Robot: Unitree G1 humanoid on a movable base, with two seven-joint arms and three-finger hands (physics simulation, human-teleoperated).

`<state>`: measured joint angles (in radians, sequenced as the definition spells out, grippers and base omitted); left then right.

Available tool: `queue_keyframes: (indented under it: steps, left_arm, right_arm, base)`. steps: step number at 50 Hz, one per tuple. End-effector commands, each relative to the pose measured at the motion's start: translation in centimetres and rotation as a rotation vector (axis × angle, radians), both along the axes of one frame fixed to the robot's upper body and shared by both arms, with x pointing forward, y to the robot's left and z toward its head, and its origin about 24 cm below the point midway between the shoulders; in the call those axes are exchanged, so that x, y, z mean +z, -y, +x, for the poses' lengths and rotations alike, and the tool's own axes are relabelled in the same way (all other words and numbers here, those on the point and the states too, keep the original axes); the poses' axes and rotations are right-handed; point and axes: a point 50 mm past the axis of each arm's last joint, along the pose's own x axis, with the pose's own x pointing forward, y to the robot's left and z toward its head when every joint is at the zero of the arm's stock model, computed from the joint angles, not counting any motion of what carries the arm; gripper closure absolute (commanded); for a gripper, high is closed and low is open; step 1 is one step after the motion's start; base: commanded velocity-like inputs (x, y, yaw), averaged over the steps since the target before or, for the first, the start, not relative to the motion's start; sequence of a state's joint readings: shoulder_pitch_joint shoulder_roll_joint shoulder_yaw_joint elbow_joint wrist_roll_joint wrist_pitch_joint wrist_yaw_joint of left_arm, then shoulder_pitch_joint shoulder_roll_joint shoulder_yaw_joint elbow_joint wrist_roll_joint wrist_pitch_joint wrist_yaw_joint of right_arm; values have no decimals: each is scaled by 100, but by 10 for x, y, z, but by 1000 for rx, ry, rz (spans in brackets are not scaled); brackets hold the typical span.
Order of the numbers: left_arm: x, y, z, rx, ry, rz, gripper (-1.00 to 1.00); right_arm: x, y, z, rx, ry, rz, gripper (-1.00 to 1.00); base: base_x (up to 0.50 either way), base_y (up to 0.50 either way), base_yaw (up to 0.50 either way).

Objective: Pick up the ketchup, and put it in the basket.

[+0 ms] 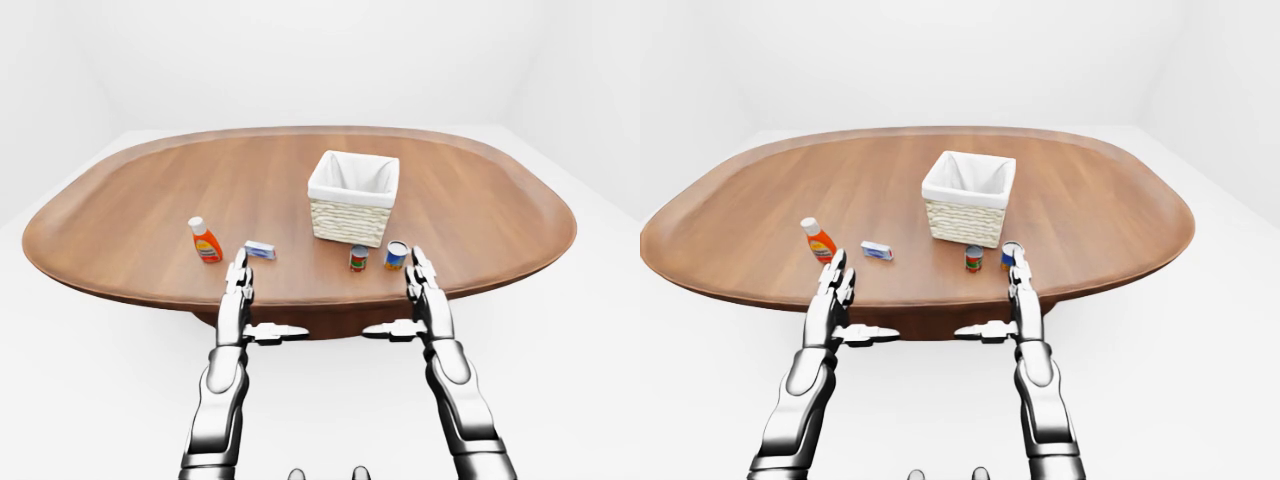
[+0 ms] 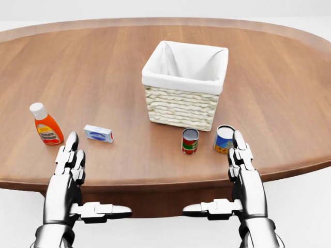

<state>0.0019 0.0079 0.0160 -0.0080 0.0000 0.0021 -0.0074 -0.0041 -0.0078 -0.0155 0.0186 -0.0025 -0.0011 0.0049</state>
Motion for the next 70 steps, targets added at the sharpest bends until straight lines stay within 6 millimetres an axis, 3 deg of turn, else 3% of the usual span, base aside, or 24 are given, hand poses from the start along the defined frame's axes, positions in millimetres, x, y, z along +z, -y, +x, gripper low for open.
queue_keyframes:
  steps: [1, 11, 25, 47, 57, 63, 70]
  left_arm:
    - [4, -10, 0, 28, 11, 19, -100]
    - [16, -13, -3, 52, 58, 75, -100]
    - [41, -24, -2, 89, 121, 71, -100]
    - [60, -30, -5, 117, 201, 71, -100]
    - [65, -30, -8, 119, 225, 70, -100]
    - [65, -29, -8, 120, 226, 68, -100]
    - [61, -29, -7, 121, 207, 63, -100]
  right_arm:
    - [-7, 9, 2, -22, -46, -40, -100]
    - [3, 8, -2, -21, -42, -73, -100]
    - [50, 7, -10, 10, 159, -134, -100]
    - [81, 10, -18, -17, 290, -172, -100]
    - [76, 14, -18, -24, 269, -120, -100]
    - [83, 15, -19, -29, 300, -109, -100]
    - [73, 15, -17, -30, 256, -108, -100]
  base:
    - [0, 0, 0]
    - [0, 0, 0]
    - [0, 0, 0]
    - [0, 0, 0]
    - [0, 0, 0]
    - [-11, 0, -47]
    - [-12, 1, -50]
